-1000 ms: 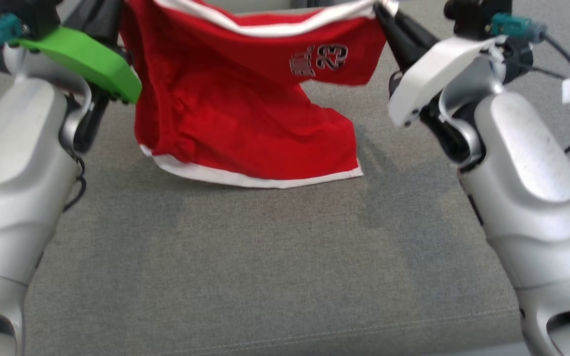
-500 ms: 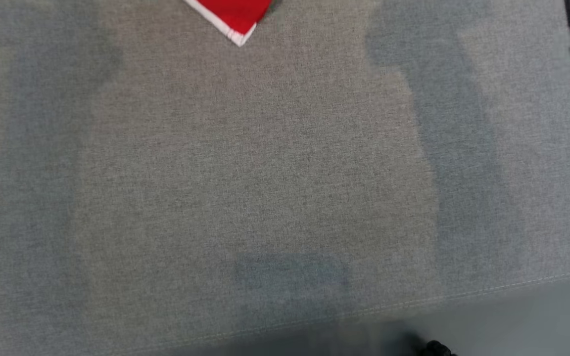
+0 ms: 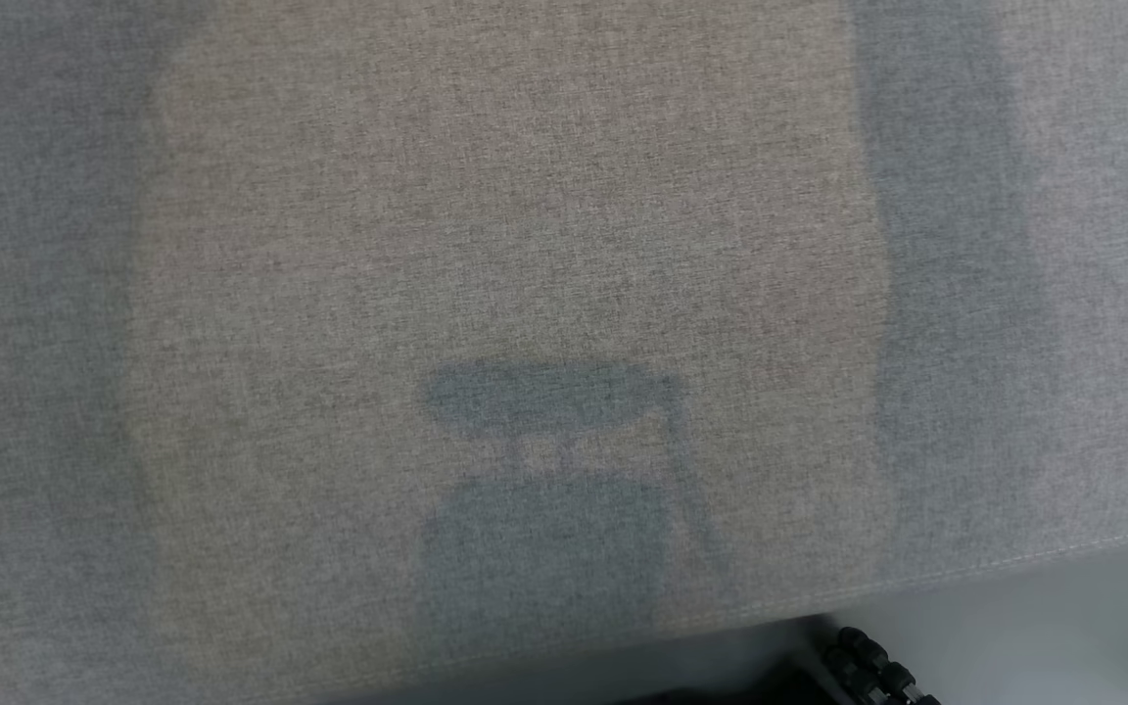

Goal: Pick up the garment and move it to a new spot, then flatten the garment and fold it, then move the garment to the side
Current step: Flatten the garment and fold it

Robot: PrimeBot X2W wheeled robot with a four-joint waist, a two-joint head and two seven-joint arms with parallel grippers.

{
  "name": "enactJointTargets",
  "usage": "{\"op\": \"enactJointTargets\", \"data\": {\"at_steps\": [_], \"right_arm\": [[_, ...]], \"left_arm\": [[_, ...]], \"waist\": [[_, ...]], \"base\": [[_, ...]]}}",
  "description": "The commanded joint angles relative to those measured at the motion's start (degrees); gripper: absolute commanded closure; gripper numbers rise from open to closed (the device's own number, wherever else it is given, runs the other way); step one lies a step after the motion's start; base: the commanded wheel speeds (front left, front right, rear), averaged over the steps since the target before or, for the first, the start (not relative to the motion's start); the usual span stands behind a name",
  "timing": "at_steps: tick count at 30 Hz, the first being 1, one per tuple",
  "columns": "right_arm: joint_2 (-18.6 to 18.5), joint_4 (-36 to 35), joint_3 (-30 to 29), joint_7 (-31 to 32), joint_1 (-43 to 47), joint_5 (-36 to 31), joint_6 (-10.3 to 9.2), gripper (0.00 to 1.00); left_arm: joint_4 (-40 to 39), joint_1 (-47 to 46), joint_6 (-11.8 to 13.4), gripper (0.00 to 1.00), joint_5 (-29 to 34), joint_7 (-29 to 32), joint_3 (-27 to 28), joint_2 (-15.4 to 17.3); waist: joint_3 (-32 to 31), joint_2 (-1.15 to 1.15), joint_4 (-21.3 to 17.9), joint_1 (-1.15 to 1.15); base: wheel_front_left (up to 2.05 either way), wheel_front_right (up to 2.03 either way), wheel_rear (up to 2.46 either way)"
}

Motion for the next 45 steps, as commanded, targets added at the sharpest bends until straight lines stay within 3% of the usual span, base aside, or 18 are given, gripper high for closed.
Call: {"op": "enactJointTargets", "data": {"at_steps": [1,9,16,25,35,45], "right_arm": [[-0.3,0.5,0.6,-0.1,1.7,0.2,-0.13,1.0],[-4.1,-0.7,7.1,3.6,13.4,5.8,-0.13,1.0],[-8.1,-5.7,10.3,12.2,27.3,12.3,-0.13,1.0],[-12.2,-15.2,11.9,24.9,47.0,20.5,-0.14,1.0],[-12.2,-19.0,7.7,29.7,62.0,25.0,-0.17,1.0],[-14.9,-30.1,3.7,39.3,77.6,21.0,-0.19,1.0]], "left_arm": [[-0.7,1.3,-0.1,1.0,0.4,-0.1,-0.3,0.1],[-3.8,17.5,-0.1,1.0,0.9,-0.1,-5.4,0.9],[-1.2,26.6,0.0,1.0,3.9,1.1,-12.1,1.9],[-2.1,41.5,6.6,1.0,2.7,5.2,-15.4,2.2],[-6.4,57.3,12.0,1.0,-0.4,6.1,-17.8,0.6],[-12.0,67.8,15.8,1.0,0.1,9.8,-22.2,2.8]], "waist": [[-0.1,0.0,0.2,-0.01],[-4.8,0.0,1.3,-0.01],[-12.2,0.0,2.0,-0.01],[-22.6,0.0,2.4,-0.01],[-31.0,0.0,3.6,-0.01],[-36.1,0.0,4.5,-0.01]], "base": [[0.0,0.0,0.0],[0.0,0.0,0.0],[0.0,0.0,0.0],[0.0,0.0,0.0],[0.0,0.0,0.0],[0.0,0.0,0.0]]}}
